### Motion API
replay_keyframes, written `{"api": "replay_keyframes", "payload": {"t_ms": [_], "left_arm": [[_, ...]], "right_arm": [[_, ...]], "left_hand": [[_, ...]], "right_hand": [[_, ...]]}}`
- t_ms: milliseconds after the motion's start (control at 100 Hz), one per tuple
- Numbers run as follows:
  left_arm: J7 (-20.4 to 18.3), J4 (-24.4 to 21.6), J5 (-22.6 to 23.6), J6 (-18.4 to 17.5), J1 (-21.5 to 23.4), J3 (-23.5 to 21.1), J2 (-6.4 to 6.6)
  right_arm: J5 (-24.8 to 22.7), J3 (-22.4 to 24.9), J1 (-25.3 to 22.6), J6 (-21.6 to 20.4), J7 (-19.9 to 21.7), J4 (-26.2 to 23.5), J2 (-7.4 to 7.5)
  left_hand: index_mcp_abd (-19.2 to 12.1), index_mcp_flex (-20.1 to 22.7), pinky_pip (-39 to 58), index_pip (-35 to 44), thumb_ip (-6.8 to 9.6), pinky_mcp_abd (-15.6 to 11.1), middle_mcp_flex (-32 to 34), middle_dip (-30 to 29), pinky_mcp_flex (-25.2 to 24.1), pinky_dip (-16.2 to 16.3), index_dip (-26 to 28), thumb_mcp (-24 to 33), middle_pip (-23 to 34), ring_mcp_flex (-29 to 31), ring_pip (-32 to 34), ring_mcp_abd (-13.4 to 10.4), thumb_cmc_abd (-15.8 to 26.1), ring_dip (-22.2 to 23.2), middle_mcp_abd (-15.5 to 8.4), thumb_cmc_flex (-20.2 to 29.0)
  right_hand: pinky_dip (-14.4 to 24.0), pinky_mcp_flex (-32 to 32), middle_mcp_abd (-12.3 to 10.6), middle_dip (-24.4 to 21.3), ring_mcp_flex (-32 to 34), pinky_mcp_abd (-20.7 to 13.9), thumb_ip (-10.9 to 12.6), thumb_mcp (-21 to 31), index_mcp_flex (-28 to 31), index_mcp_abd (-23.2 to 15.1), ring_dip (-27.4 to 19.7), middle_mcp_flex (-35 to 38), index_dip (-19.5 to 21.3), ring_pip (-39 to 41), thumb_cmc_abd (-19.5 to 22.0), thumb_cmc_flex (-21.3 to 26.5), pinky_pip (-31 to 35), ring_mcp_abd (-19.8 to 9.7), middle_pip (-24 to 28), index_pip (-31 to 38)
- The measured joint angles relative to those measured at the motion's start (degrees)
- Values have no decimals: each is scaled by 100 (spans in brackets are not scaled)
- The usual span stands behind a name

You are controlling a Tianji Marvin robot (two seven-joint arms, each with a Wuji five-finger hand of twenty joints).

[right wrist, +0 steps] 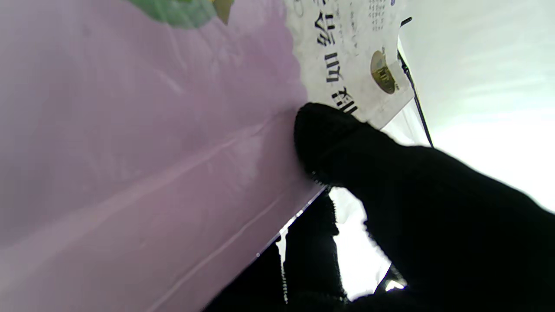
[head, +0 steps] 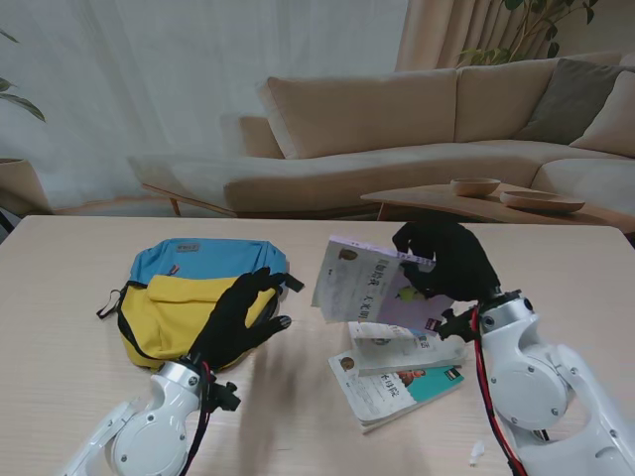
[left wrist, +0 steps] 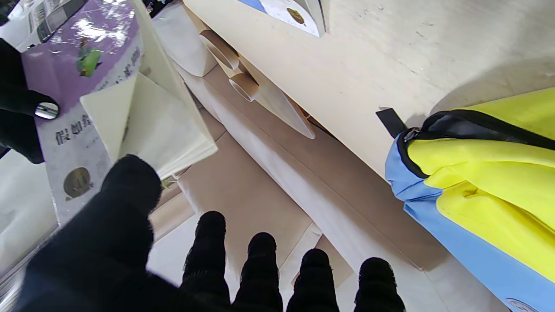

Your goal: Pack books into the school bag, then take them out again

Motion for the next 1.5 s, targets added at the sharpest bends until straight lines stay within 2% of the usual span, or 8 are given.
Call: {"api": "replay_keyframes", "payload": {"t_ms": [190,490,640,780,880,1130,1370,1500], "left_arm": [[-21,-100,-66,-283,106,-70,14],[-183,-227,-590,-406,203,-133,24],[-236,-271,-451,-397,224,-170,28],[-603,-357,-489,-384,240,-323,57],[-1382,-540,-525,-216,265,-598,124],[-1753,-639,-924,-13,111,-765,307],[-1886,-569,-1231,122,-113,-720,329],[-1770,-516,-1334,115,-174,-680,311]], "right_arm": [[-96,-361,89,150,12,-22,-1],[-322,-815,234,230,6,97,8],[-297,-957,257,225,6,143,8],[-177,-1077,280,206,-3,150,2],[-166,-1139,296,197,-33,139,-2],[-89,-1397,424,287,-257,137,-29],[44,-1617,504,382,-413,152,-105],[76,-1688,505,416,-461,149,-129]], "left_hand": [[143,0,90,-210,-26,228,255,25,25,603,-82,118,194,91,133,146,-278,74,140,-290],[288,0,90,-327,-98,311,299,29,131,683,-134,145,255,304,245,266,-359,88,219,-434],[290,0,90,-336,-98,316,305,29,187,692,-136,154,255,304,292,285,-494,139,277,-416],[452,0,153,-311,-98,390,441,93,376,820,-143,650,343,398,443,351,-706,144,354,-409],[580,-21,287,-287,-98,422,442,234,495,928,-123,727,426,453,525,414,-720,219,361,-346],[677,-199,1580,1627,-98,557,1268,1100,876,1694,1410,1397,1298,1175,1634,821,-935,905,542,14],[571,124,4843,3262,-160,686,2215,2007,839,1310,3076,1590,2574,1941,3157,1266,-995,1667,520,815],[456,711,5794,3978,-214,1028,3468,3093,1389,1226,3236,411,2653,2739,3937,1594,-886,1917,495,2131]], "right_hand": [[0,10,1,15,55,1,0,-2,0,0,0,7,0,0,1,0,1,2,0,0],[0,10,2,36,56,2,0,-3,0,0,0,8,4,0,1,0,1,3,0,0],[0,11,2,39,56,2,0,-3,0,0,0,8,6,0,1,0,1,3,0,0],[0,11,3,45,56,2,0,-4,0,0,0,9,48,0,1,0,1,3,1,0],[0,11,3,61,57,3,0,-4,0,0,26,9,49,4,2,0,1,3,5,0],[0,11,7,109,58,5,0,-5,0,35,73,11,91,21,2,1,1,6,16,0],[0,11,21,117,58,44,0,-5,0,45,75,12,207,28,3,15,2,12,33,0],[0,11,21,117,58,46,0,-6,0,45,75,12,209,49,3,15,2,12,47,0]]}}
